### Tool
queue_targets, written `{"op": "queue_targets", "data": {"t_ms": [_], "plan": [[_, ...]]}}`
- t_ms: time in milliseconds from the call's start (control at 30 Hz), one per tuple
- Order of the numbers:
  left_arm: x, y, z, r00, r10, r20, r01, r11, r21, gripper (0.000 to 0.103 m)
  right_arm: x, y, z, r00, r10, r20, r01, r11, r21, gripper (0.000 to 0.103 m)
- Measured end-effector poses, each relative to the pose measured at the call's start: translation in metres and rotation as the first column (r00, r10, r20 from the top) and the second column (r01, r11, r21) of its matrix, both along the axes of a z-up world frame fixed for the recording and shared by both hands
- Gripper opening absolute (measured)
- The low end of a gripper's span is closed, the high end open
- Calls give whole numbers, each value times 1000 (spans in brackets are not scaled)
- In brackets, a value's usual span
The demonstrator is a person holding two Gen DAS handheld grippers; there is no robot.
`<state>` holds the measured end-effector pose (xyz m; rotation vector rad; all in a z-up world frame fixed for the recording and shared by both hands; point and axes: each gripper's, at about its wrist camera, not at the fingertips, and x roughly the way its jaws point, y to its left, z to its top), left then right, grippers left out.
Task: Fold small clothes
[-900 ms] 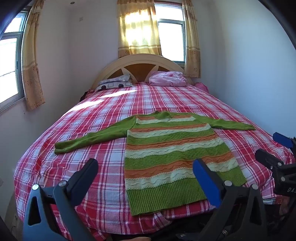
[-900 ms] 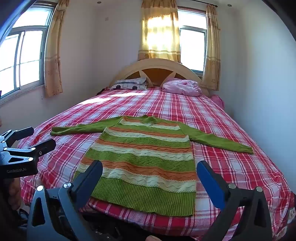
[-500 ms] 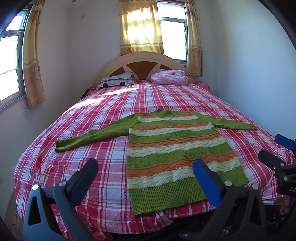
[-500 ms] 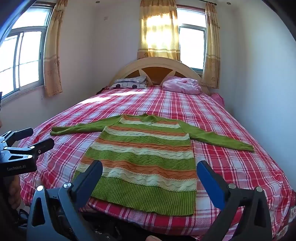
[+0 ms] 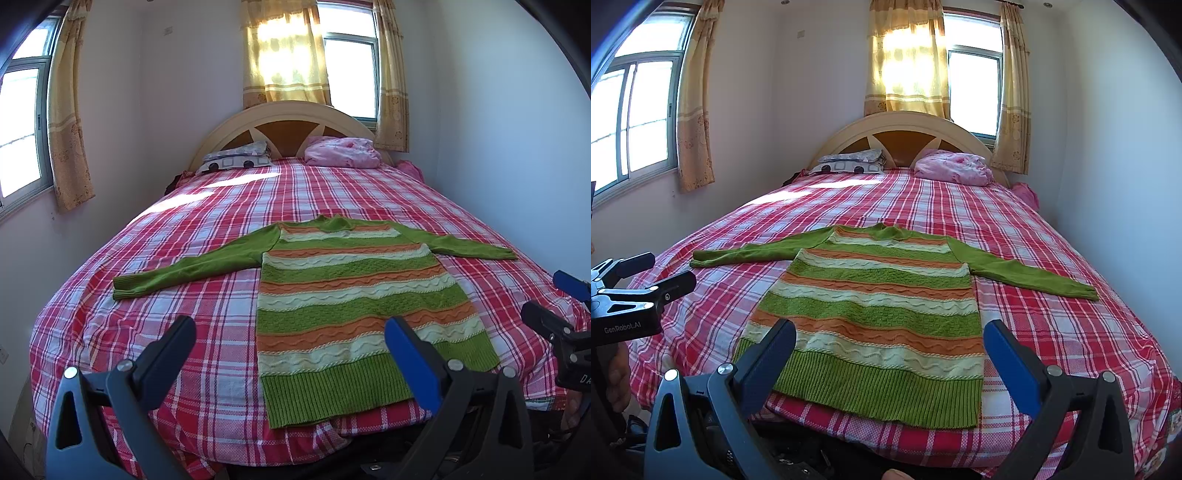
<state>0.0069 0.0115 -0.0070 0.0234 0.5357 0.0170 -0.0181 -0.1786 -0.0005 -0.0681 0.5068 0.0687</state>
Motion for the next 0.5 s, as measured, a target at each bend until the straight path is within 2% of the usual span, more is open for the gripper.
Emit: {"op": "queue_targets", "data": {"t_ms": [500], "plan": [[1,5,1,1000,9,-2,-9,1000,-4,103,2,-1,-2,1000,3,-18,-3,1000,12,102]]}}
